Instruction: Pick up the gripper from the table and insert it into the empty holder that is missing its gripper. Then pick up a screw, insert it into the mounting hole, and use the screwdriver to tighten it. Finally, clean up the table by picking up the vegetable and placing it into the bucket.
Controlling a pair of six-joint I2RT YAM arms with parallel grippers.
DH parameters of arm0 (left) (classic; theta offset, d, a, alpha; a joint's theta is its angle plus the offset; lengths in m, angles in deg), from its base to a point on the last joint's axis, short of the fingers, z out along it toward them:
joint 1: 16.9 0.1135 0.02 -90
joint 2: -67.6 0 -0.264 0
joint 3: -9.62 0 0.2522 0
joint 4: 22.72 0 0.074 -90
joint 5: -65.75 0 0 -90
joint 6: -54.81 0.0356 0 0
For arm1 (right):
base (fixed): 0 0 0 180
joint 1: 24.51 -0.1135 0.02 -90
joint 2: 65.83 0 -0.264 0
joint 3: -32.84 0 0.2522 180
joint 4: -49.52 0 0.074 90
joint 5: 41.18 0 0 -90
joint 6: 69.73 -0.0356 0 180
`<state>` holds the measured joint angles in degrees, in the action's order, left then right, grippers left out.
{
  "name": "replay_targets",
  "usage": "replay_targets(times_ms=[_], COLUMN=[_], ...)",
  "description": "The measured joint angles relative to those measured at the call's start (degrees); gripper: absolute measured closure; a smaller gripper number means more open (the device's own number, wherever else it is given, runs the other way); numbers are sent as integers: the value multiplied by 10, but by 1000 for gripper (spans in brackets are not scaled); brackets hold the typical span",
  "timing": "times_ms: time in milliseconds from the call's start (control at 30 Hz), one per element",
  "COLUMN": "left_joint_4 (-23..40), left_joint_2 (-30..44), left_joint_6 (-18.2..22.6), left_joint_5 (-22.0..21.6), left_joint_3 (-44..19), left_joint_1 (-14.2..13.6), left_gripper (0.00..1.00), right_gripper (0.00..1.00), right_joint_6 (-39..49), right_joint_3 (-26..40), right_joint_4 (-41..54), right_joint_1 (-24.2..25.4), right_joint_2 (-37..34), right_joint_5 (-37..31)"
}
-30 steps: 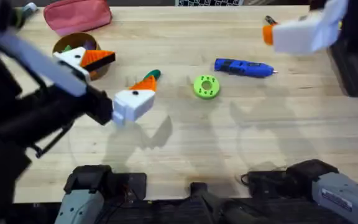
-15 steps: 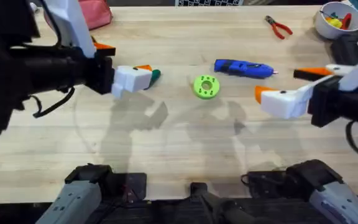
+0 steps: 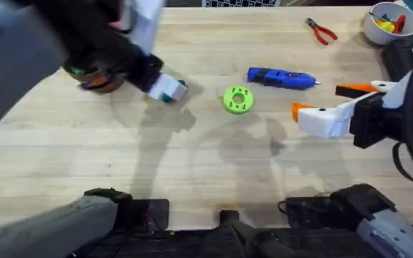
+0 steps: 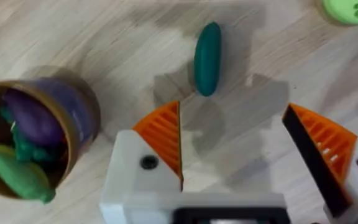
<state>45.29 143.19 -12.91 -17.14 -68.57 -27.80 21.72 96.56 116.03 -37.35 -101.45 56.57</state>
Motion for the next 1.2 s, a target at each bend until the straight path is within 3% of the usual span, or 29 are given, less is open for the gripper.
replay_targets(times_ms=[133, 267, 433, 567, 1067, 1200], left_joint_4=[0, 1, -6, -23, 2, 2], left_joint_2=[93, 176, 245, 274, 337, 341], left_joint_6=[-2, -29, -30, -26, -25, -25], left_joint_5=[-44, -78, -97, -97, -82, -75], left_joint_3=[-36, -71, -109, -120, -121, -122], left_joint_1=[-31, -29, -26, -32, -36, -36], left_gripper=[15, 15, 15, 15, 7, 65], right_gripper=[7, 8, 8, 8, 8, 8], right_joint_6=[0, 0, 0, 0, 0, 0], right_joint_3=[0, 0, 0, 0, 0, 0], right_joint_4=[0, 0, 0, 0, 0, 0], right_joint_1=[0, 0, 0, 0, 0, 0], right_joint_2=[0, 0, 0, 0, 0, 0], right_joint_5=[0, 0, 0, 0, 0, 0])
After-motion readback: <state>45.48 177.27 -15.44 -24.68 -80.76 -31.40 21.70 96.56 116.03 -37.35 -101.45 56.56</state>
